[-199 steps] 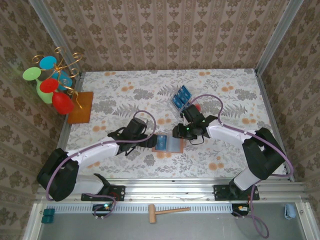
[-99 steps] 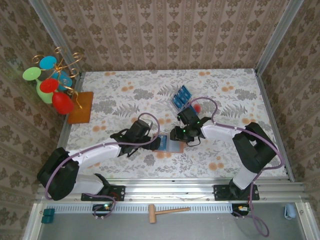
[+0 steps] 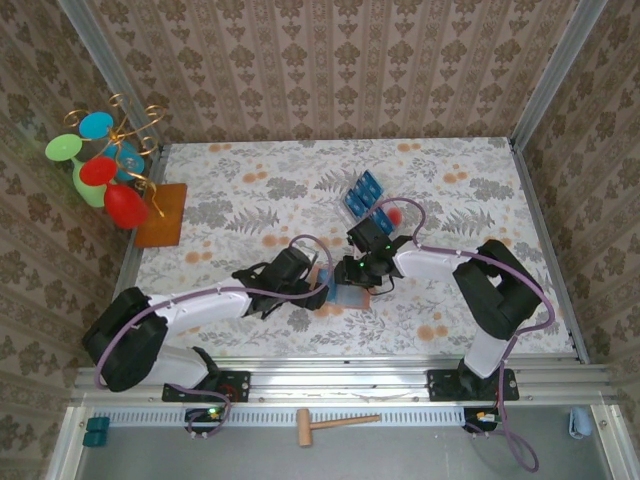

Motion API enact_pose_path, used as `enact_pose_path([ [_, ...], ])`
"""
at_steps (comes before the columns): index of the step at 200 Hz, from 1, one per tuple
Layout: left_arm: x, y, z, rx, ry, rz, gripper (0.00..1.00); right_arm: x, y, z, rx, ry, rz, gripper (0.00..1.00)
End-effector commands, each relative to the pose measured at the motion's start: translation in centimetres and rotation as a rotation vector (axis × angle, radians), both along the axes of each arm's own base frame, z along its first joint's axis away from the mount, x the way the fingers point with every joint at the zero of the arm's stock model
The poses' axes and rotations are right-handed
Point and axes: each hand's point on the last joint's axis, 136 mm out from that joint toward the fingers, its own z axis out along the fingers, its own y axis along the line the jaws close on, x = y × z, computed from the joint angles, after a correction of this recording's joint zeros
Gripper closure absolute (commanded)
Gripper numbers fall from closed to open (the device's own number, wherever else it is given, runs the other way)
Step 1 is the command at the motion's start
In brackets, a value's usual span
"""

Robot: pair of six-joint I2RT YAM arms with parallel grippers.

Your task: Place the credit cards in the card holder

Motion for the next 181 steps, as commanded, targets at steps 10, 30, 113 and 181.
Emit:
enact_pose_path([
  [10,1.2,-0.7,1.3,0.002,-0.067,0.002,0.00,0.4,0.3,1.3,0.000,-0.015,-0.010,0.60],
  [30,1.5,-0.2,1.6,0.007,-0.086,0.028,0.00,0.4,-0.6,2.9,-0.024,-0.055,-0.019,0.60],
  [113,2.1,0.6,1.9,-0.006,-0.118,0.087,0.00,-1.4,-1.1,4.2,-0.122,-0.117,-0.046,0.60],
  [181,1.9,0.5,1.7,-0.011,-0.110,0.083,0.00,-1.0,-1.7,1.5,-0.202,-0.108,-0.081,0.61],
])
